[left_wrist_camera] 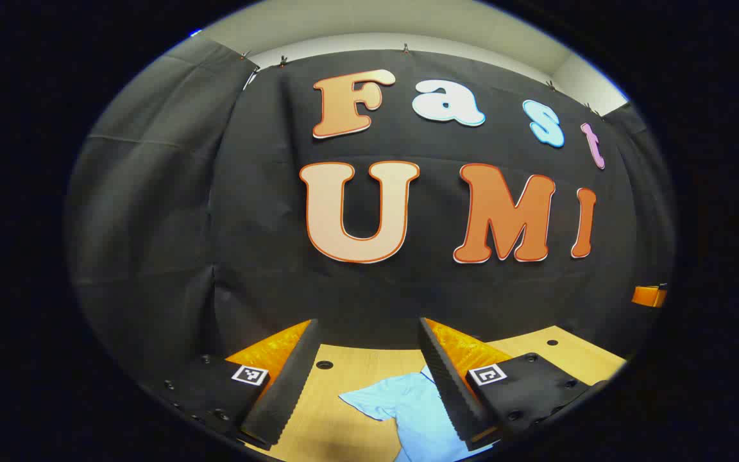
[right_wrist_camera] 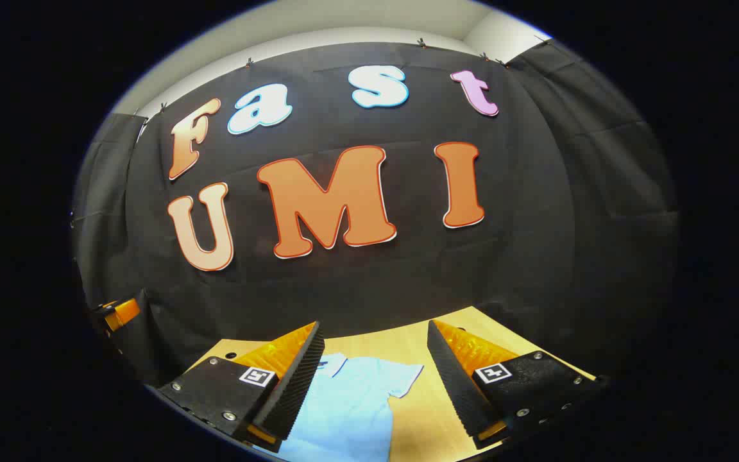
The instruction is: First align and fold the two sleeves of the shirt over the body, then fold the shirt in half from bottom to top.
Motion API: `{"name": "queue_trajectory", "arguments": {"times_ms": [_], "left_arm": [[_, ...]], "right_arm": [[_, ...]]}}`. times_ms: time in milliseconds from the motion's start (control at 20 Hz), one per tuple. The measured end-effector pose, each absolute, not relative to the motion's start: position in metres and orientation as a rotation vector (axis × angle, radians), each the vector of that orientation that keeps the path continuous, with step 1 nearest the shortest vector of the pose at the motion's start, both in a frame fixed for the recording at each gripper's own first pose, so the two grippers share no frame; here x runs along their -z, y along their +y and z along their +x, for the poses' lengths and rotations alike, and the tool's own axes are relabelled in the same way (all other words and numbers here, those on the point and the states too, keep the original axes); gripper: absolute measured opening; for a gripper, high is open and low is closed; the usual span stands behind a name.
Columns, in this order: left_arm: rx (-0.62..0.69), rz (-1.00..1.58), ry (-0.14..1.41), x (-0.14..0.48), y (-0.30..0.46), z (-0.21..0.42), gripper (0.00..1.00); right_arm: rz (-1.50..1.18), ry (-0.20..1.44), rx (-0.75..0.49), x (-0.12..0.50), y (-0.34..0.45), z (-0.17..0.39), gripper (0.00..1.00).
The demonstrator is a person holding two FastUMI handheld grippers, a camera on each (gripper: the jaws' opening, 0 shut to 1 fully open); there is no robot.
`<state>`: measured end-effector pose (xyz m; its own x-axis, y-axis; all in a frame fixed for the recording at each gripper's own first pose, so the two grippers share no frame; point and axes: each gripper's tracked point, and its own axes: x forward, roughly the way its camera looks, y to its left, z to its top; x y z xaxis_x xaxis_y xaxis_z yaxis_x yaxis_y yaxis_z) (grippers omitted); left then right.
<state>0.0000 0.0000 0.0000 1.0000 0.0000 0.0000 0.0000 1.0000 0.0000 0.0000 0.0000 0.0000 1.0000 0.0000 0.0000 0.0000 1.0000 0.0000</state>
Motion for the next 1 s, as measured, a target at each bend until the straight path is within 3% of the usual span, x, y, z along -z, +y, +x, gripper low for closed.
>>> {"name": "queue_trajectory", "arguments": {"times_ms": [500,1000], "left_arm": [[-0.083,-0.034,0.018,-0.010,-0.001,0.079,0.98],[-0.026,0.024,0.063,0.017,-0.004,0.146,0.98]], "right_arm": [[-0.123,0.099,-0.046,-0.005,0.007,0.094,0.97],[-0.148,0.321,0.043,0.065,-0.004,0.149,0.98]]}}
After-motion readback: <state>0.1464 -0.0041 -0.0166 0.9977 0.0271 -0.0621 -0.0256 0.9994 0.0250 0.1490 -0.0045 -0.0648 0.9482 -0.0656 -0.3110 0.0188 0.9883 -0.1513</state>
